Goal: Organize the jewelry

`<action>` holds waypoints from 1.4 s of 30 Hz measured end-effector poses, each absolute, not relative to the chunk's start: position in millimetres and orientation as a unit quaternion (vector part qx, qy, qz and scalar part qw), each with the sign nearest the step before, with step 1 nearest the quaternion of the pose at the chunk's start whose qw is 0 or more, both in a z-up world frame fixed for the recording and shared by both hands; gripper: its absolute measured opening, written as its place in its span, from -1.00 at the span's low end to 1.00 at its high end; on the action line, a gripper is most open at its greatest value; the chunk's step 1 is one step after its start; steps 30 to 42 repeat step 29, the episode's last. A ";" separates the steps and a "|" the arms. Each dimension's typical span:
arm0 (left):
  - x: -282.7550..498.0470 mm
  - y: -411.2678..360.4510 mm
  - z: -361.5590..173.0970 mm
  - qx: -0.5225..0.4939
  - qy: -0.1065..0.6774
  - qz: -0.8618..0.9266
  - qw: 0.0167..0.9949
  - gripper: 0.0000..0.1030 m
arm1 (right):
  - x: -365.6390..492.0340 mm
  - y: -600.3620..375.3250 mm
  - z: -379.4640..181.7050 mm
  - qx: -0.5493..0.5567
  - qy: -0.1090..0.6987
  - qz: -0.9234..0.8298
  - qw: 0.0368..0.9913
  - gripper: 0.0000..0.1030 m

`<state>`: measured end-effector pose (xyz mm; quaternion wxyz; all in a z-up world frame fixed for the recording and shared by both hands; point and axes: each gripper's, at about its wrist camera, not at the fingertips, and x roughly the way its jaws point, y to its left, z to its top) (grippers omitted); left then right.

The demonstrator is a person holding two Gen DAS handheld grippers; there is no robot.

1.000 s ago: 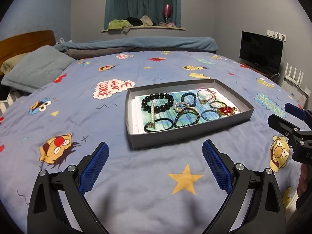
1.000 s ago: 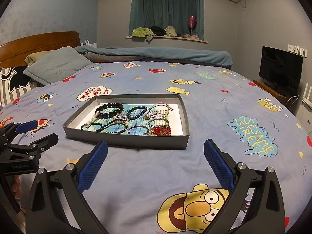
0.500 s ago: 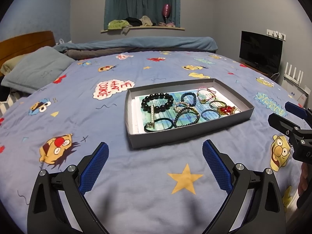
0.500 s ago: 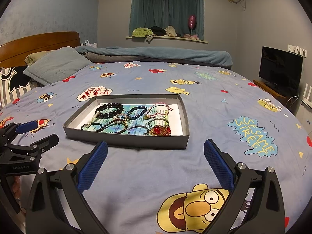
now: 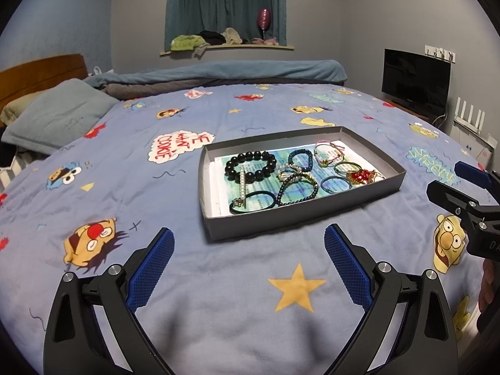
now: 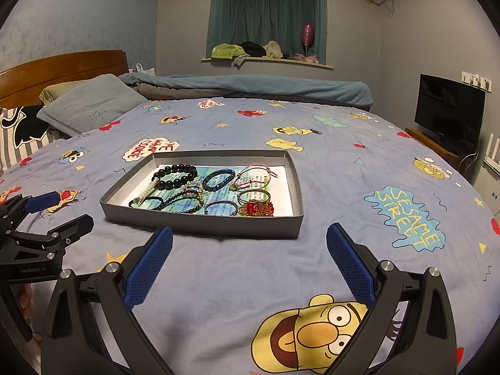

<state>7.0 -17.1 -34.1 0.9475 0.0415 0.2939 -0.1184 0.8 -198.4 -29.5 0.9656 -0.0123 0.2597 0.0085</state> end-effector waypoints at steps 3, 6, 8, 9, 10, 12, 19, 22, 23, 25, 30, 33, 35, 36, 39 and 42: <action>7.8 -17.5 -34.0 0.042 0.295 -0.119 0.947 0.86 | 1.0 -198.4 -29.4 -0.012 0.260 0.009 0.966 0.89; 8.0 -18.2 -34.1 0.042 0.295 -0.118 0.947 0.86 | 1.3 -198.5 -30.0 -0.012 0.260 0.008 0.965 0.89; 7.8 -18.4 -34.3 0.041 0.295 -0.119 0.947 0.86 | 1.3 -198.4 -30.0 -0.012 0.261 0.008 0.965 0.89; 7.6 -18.5 -34.3 0.042 0.294 -0.118 0.947 0.86 | 1.6 -198.3 -30.3 -0.011 0.262 0.008 0.965 0.89; 7.7 -18.5 -34.3 0.042 0.295 -0.118 0.947 0.86 | 1.9 -198.3 -30.5 -0.011 0.262 0.009 0.965 0.89; 7.7 -18.2 -34.3 0.043 0.294 -0.117 0.948 0.86 | 2.4 -198.5 -30.6 -0.011 0.262 0.009 0.965 0.89; 10.4 -17.2 -36.0 0.040 0.293 -0.115 0.948 0.86 | 2.9 -198.5 -32.3 -0.010 0.265 0.008 0.964 0.89; 12.6 -17.5 -38.4 0.041 0.302 -0.111 0.946 0.89 | 3.4 -198.6 -34.2 -0.008 0.266 0.008 0.964 0.89; 13.6 -17.3 -39.6 0.039 0.307 -0.112 0.944 0.89 | 4.1 -198.9 -34.5 -0.008 0.267 0.008 0.964 0.89; 16.6 -15.7 -42.4 0.031 0.318 -0.112 0.941 0.89 | 5.0 -198.4 -35.9 -0.008 0.269 0.009 0.963 0.89; 20.8 -10.8 -43.2 0.024 0.325 -0.107 0.939 0.89 | 7.5 -199.4 -39.1 -0.008 0.274 0.010 0.962 0.89; 20.8 -10.8 -43.2 0.024 0.325 -0.107 0.939 0.89 | 7.5 -199.4 -39.1 -0.008 0.274 0.010 0.962 0.89; 20.8 -10.8 -43.2 0.024 0.325 -0.107 0.939 0.89 | 7.5 -199.4 -39.1 -0.008 0.274 0.010 0.962 0.89; 20.8 -10.8 -43.2 0.024 0.325 -0.107 0.939 0.89 | 7.5 -199.4 -39.1 -0.008 0.274 0.010 0.962 0.89; 20.8 -10.8 -43.2 0.024 0.325 -0.107 0.939 0.89 | 7.5 -199.4 -39.1 -0.008 0.274 0.010 0.962 0.89; 20.8 -10.8 -43.2 0.024 0.325 -0.107 0.939 0.89 | 7.5 -199.4 -39.1 -0.008 0.274 0.010 0.962 0.89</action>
